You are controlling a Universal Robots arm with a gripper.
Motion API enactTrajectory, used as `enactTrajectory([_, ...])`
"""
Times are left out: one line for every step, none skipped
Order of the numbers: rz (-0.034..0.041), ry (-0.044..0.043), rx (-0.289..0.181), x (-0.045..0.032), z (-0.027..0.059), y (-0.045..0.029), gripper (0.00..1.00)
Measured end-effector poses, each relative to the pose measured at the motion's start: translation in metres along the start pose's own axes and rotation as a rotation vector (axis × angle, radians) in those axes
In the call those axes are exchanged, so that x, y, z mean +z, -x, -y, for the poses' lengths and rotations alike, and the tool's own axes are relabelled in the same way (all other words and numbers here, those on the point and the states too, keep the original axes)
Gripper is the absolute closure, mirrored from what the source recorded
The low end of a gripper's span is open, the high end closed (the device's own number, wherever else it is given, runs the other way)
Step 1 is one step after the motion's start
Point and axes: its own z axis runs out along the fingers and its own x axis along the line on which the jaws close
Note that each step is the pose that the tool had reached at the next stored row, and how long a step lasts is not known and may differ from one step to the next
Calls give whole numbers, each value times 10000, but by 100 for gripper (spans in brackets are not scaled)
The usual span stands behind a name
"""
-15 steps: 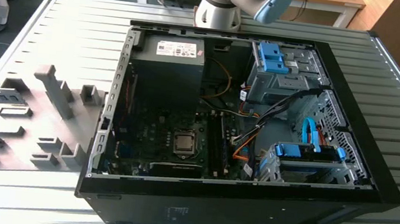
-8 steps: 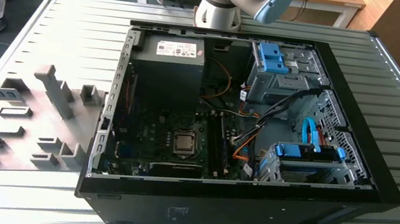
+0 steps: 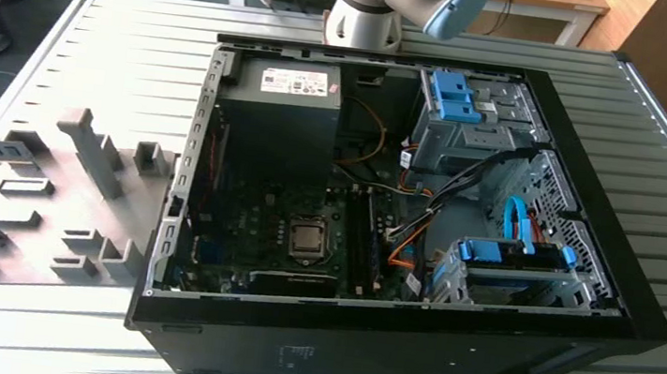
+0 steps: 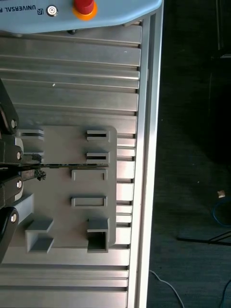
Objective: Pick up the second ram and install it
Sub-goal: 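Pick up the second ram and move it above second insertion slot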
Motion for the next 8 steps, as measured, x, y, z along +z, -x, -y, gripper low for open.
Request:
enactTrajectory([0, 0, 0, -12, 0, 0, 86])
enactTrajectory([-1, 0, 0, -22, -1, 1, 86])
enactTrajectory([0, 0, -1, -33, -1, 1, 86])
enactTrajectory([0, 0, 0, -43, -2, 1, 86])
enactTrajectory([0, 0, 0, -54, -3, 2, 86])
enactTrajectory([0, 0, 0, -65, -3, 2, 86])
enactTrajectory([0, -1, -1, -76, -4, 2, 86])
enactTrajectory([0, 0, 0, -89, -4, 3, 86])
